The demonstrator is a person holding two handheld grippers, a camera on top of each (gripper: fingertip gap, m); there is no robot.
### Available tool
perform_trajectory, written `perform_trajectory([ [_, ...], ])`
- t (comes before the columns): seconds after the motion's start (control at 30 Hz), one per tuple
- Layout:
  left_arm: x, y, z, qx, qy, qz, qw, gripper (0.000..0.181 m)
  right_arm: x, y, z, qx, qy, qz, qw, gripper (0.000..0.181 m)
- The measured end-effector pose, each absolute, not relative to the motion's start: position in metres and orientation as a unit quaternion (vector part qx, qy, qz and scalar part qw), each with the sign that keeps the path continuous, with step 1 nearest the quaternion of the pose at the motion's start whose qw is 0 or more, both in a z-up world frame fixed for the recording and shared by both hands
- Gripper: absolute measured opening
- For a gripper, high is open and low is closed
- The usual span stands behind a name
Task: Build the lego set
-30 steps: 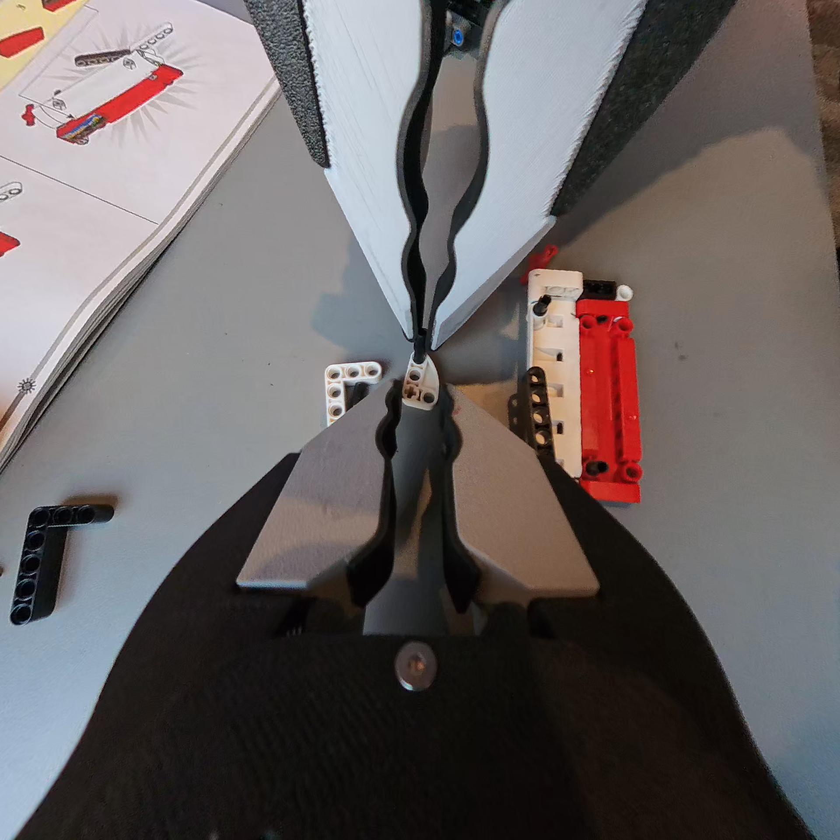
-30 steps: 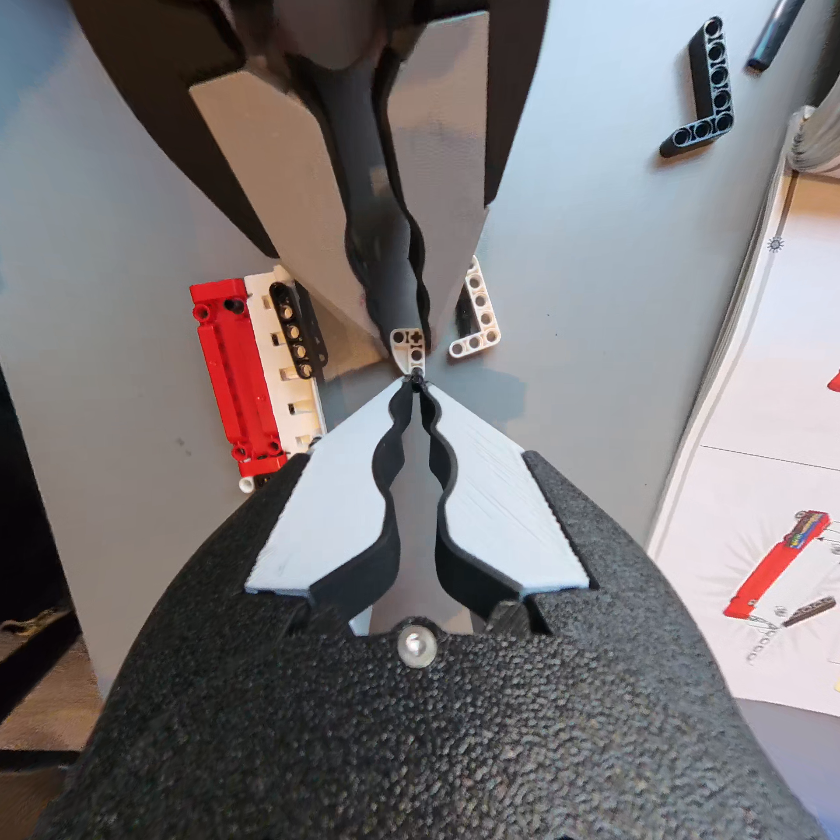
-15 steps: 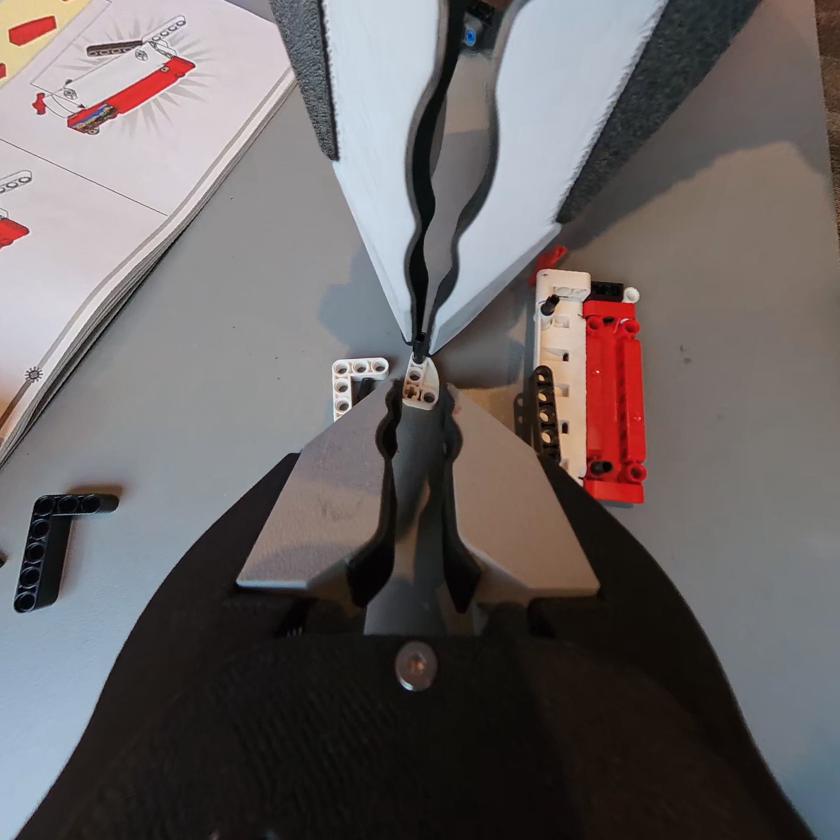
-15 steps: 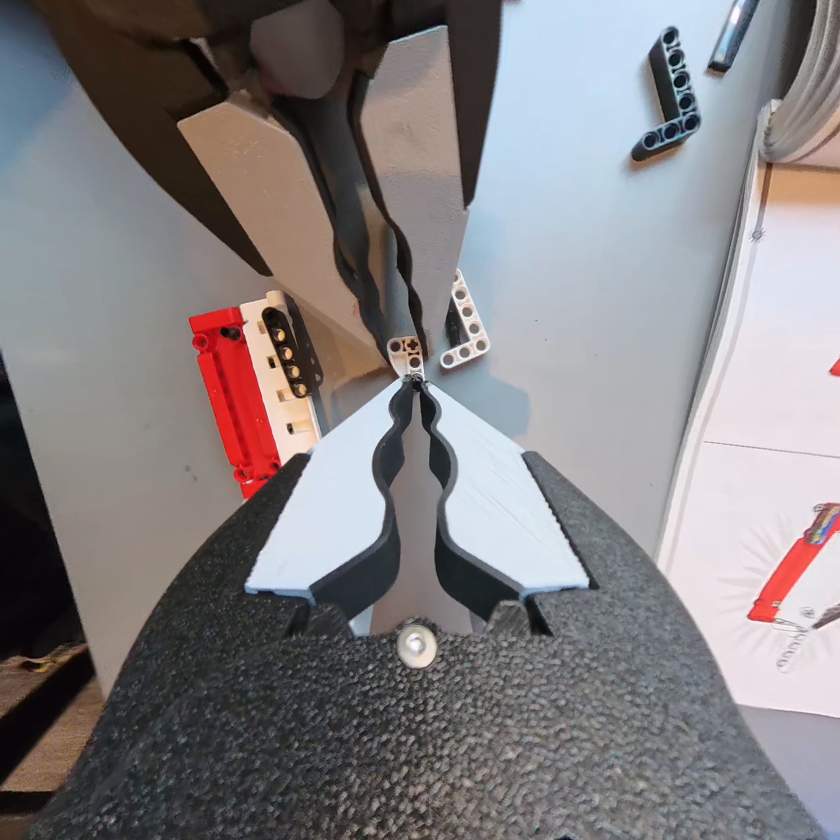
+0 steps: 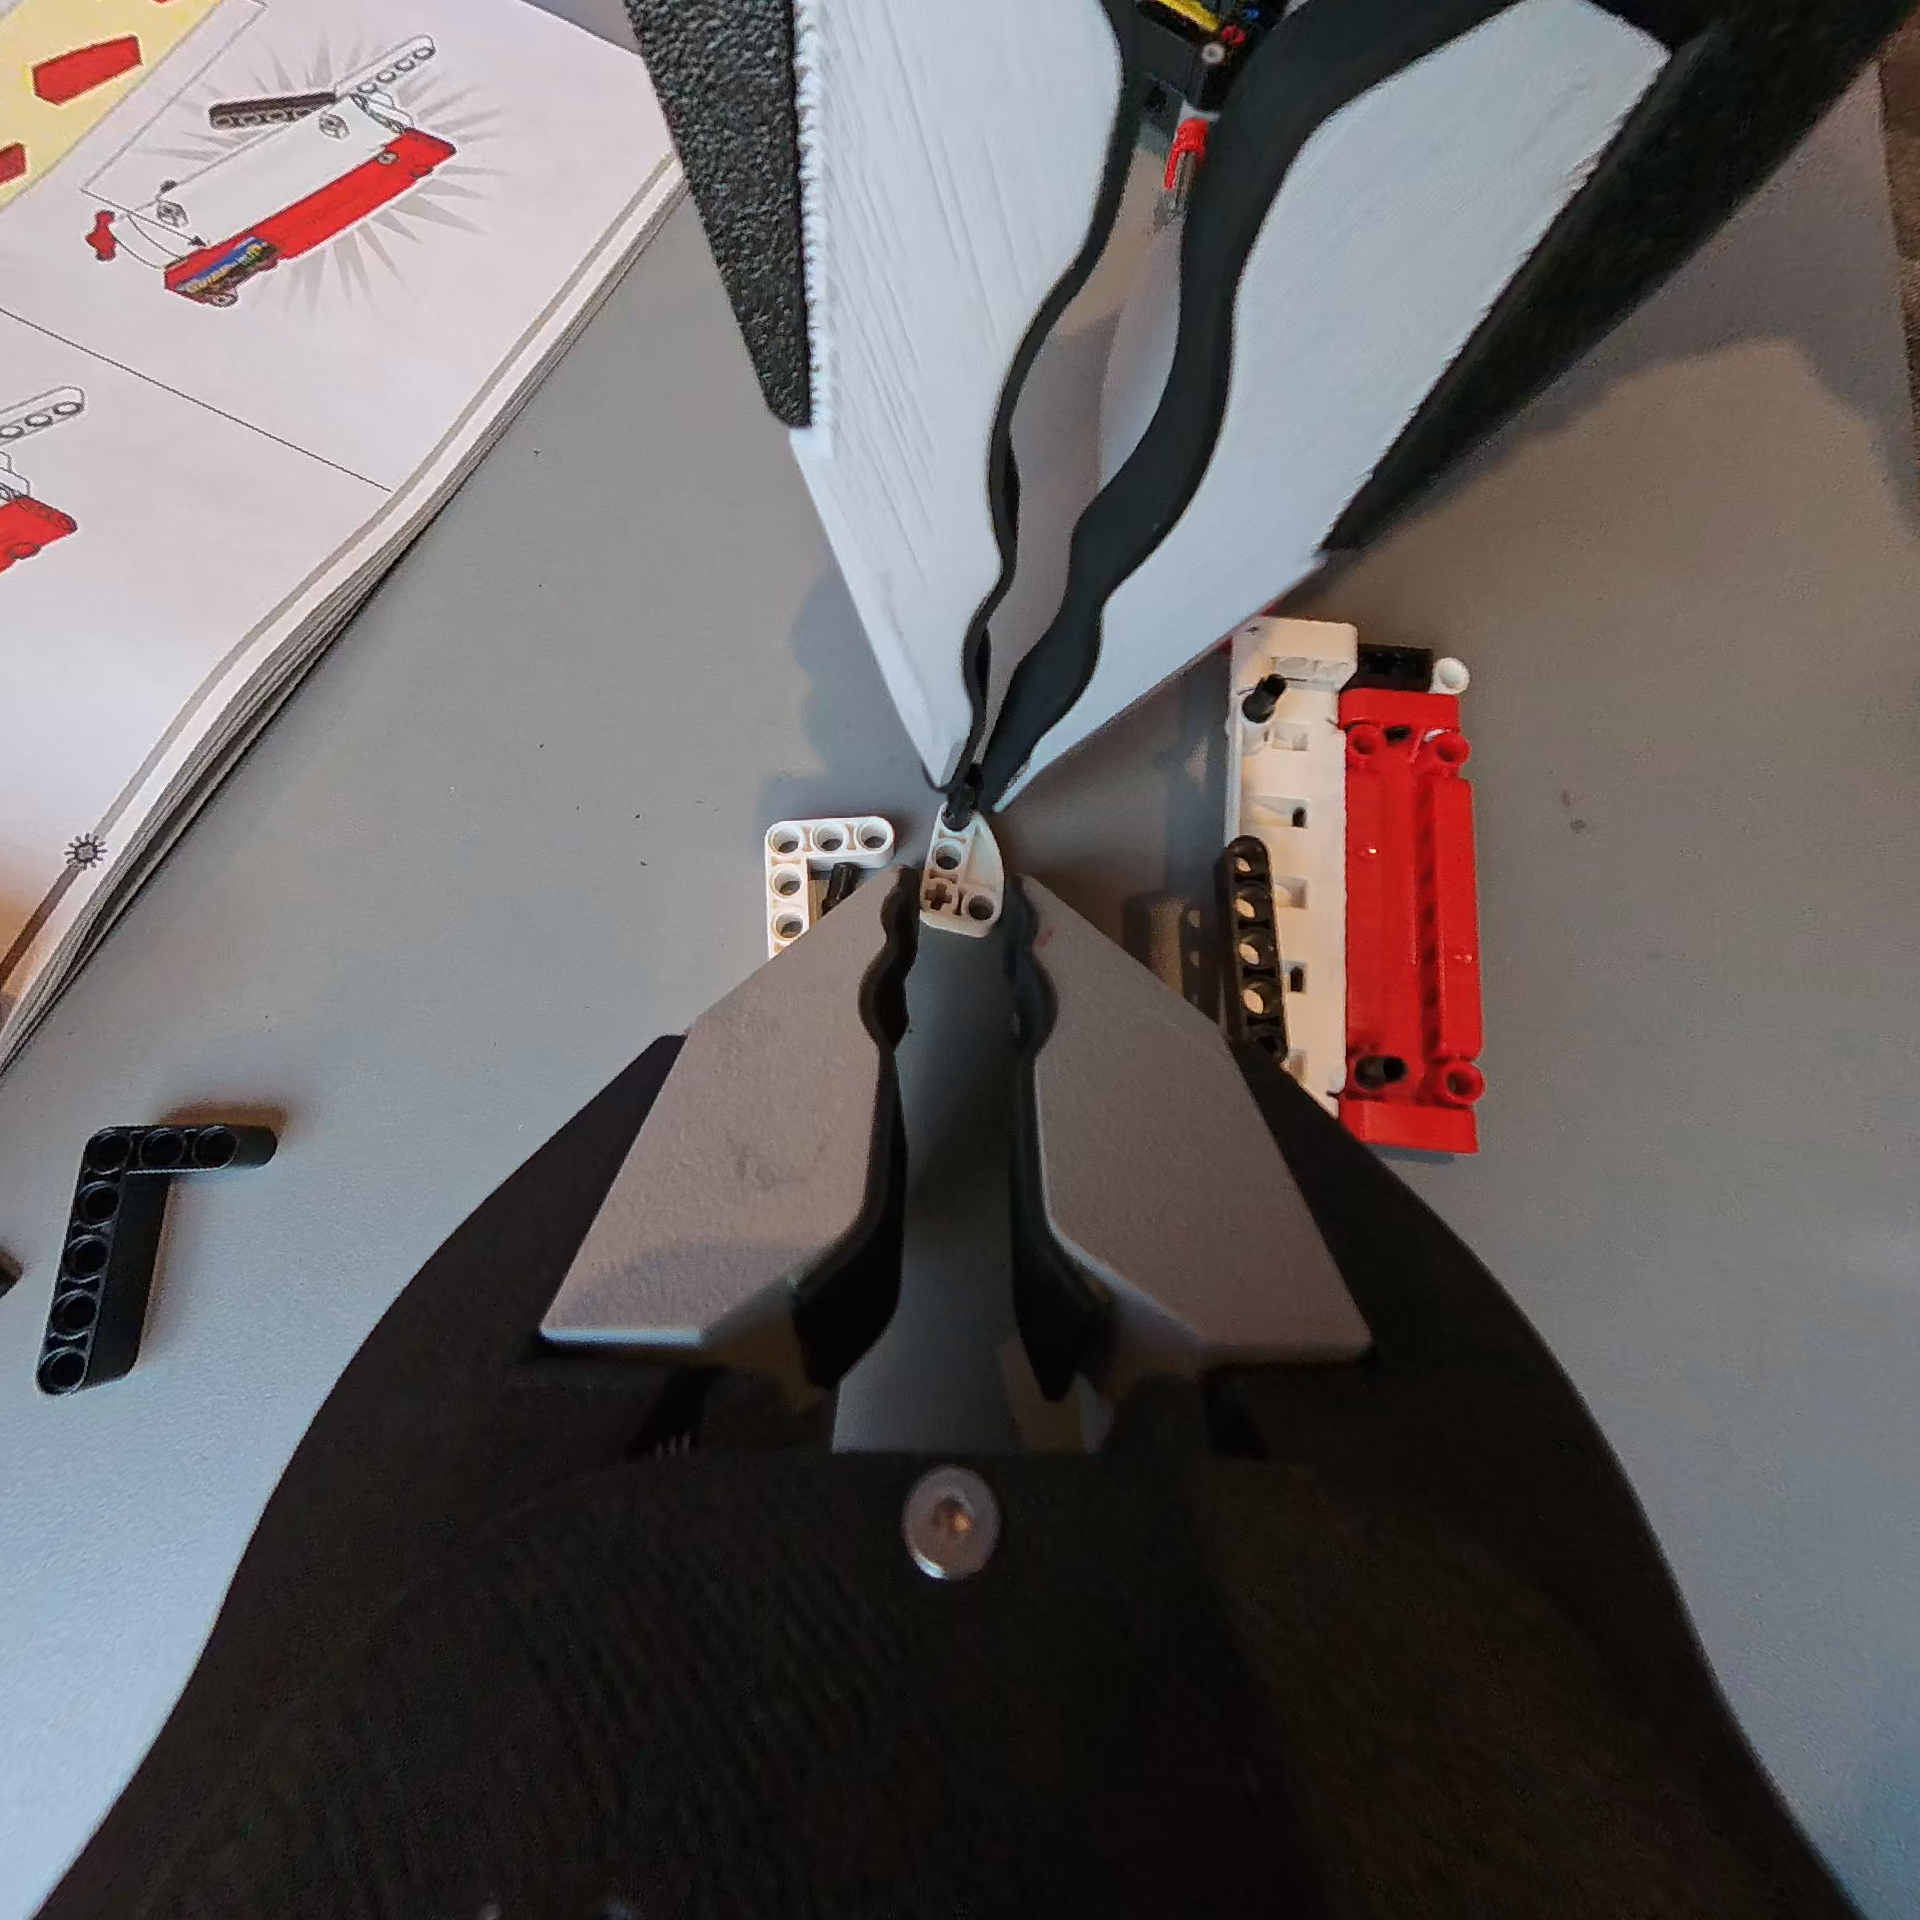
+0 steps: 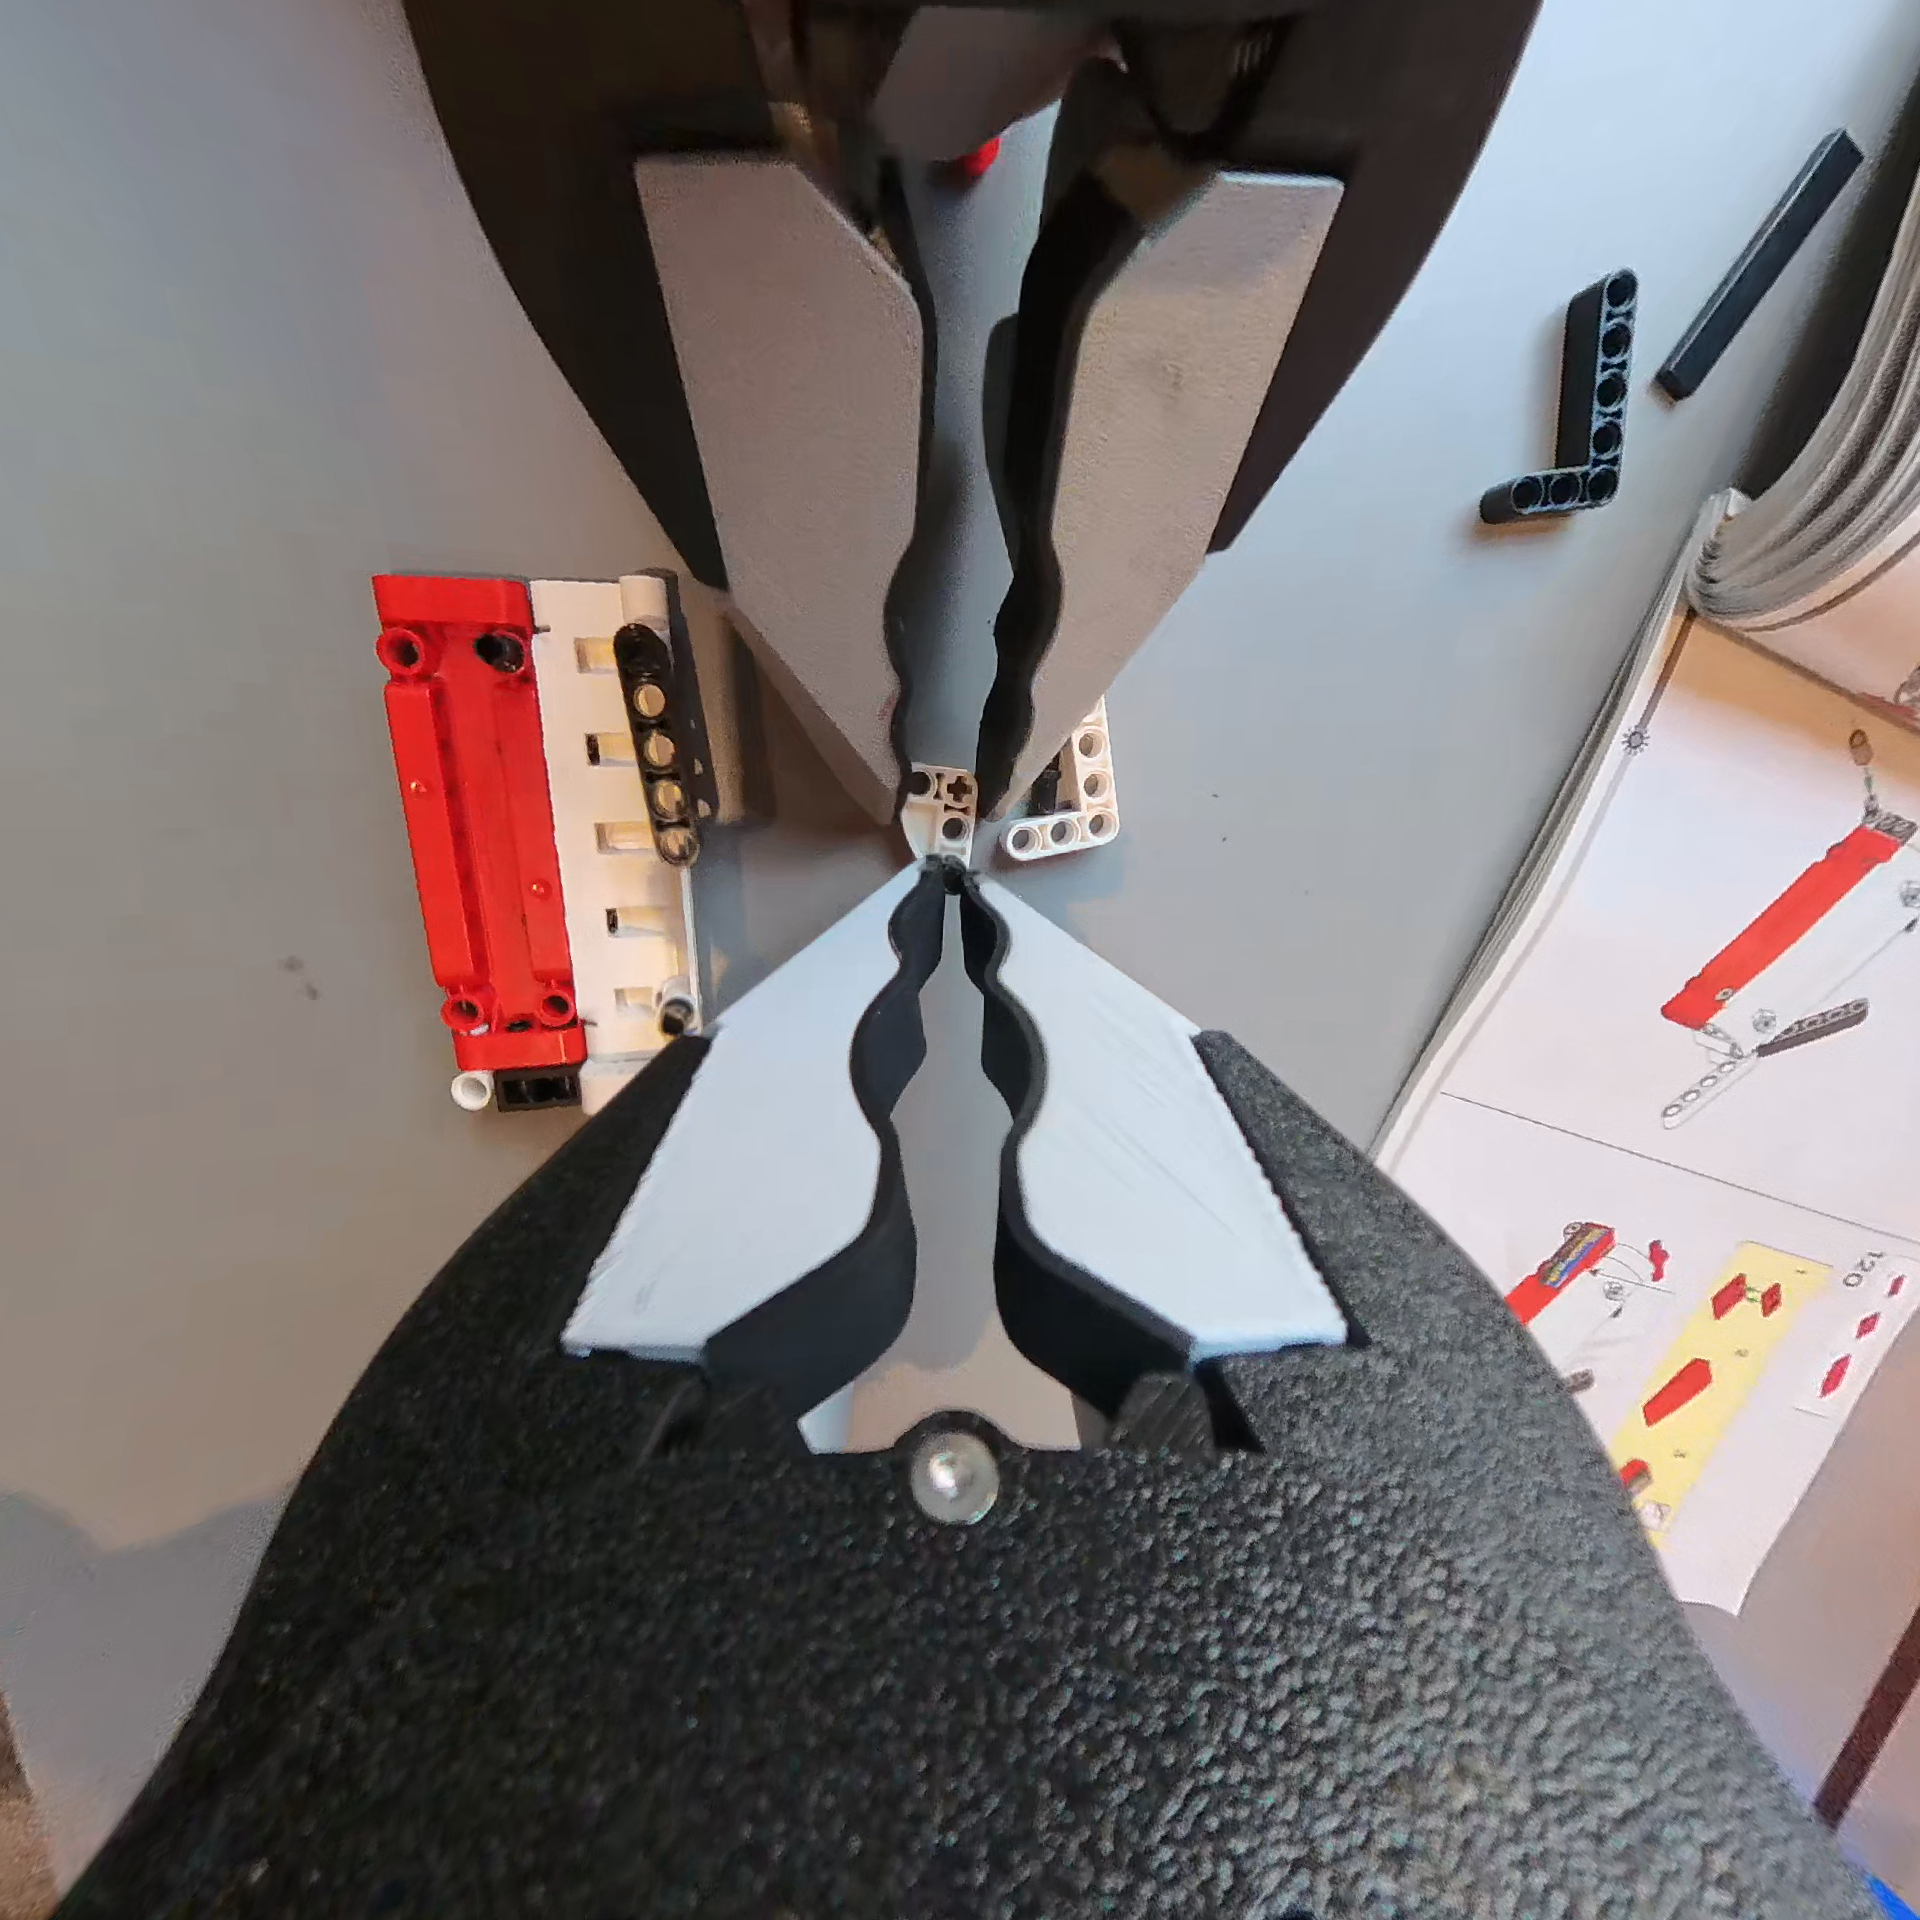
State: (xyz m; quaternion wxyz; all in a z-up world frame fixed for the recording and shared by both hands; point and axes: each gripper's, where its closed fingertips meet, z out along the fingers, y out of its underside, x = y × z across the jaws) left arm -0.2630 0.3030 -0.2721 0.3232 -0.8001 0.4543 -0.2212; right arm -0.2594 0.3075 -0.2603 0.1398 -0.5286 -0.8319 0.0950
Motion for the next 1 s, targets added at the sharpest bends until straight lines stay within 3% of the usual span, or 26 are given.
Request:
perform_trajectory([
  [0.17,-0.2633,0.3031,-0.2721,-0.802,0.449,-0.229,0.320,0.013,-0.2634,0.3058,-0.2596,-0.512,-0.842,0.091,0.146,0.003],
  [0.53,-0.2635,0.3034,-0.2720,-0.804,0.447,-0.226,0.322,0.013,-0.2617,0.3078,-0.2598,-0.637,-0.724,0.236,0.116,0.003],
  [1.0,-0.2664,0.3063,-0.2720,-0.808,0.439,-0.225,0.323,0.013,-0.2645,0.3096,-0.2597,-0.453,-0.863,0.067,0.212,0.003],
])
